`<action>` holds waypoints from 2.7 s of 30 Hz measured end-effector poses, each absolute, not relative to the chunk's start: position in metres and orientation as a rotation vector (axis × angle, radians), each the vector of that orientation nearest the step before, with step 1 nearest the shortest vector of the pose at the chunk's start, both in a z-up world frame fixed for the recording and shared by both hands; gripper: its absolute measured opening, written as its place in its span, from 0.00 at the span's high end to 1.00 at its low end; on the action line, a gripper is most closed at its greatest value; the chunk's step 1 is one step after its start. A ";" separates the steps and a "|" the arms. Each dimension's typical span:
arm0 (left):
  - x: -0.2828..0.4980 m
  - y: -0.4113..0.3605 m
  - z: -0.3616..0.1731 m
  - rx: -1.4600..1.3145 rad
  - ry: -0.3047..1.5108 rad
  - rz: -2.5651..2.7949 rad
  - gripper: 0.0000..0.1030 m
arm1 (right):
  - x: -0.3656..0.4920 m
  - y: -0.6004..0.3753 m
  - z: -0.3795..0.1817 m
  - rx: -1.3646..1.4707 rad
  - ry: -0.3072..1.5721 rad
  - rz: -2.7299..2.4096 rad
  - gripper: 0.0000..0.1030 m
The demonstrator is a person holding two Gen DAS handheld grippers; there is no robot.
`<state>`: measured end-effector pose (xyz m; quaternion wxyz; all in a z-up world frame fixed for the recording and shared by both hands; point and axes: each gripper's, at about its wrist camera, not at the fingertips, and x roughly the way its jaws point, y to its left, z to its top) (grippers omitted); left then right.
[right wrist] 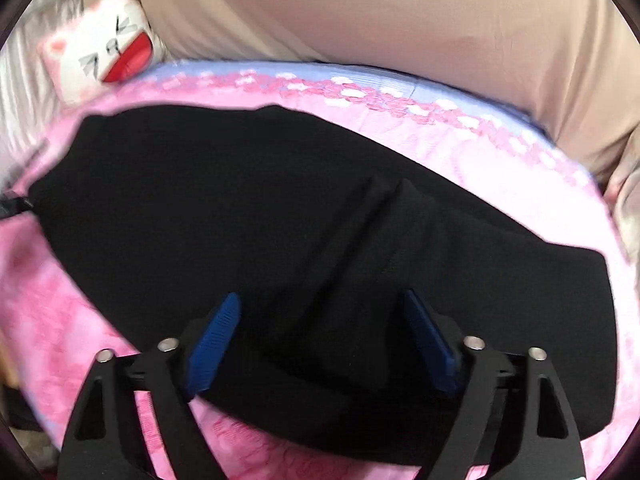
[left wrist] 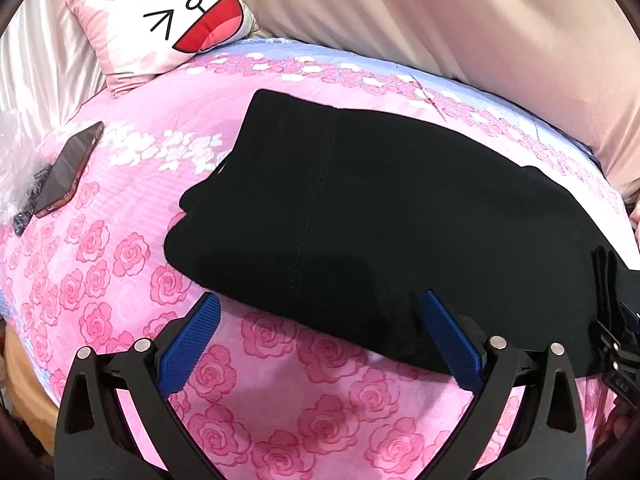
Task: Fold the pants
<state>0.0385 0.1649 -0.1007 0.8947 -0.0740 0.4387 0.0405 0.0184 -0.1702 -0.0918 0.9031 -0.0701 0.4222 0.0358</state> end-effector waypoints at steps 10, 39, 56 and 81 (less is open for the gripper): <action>0.032 0.224 -0.107 -0.369 0.925 0.078 0.05 | 0.041 -0.173 -0.049 0.063 0.798 0.109 0.85; 0.066 0.268 -0.087 -0.371 0.860 0.320 0.06 | 0.006 -0.229 -0.070 0.486 0.584 0.190 0.19; 0.105 0.247 -0.106 -0.587 0.837 0.100 0.68 | 0.009 -0.232 -0.072 0.523 0.595 0.200 0.17; 0.092 0.164 -0.019 -0.268 0.715 0.019 0.72 | 0.060 -0.144 -0.073 -0.148 0.865 0.131 0.79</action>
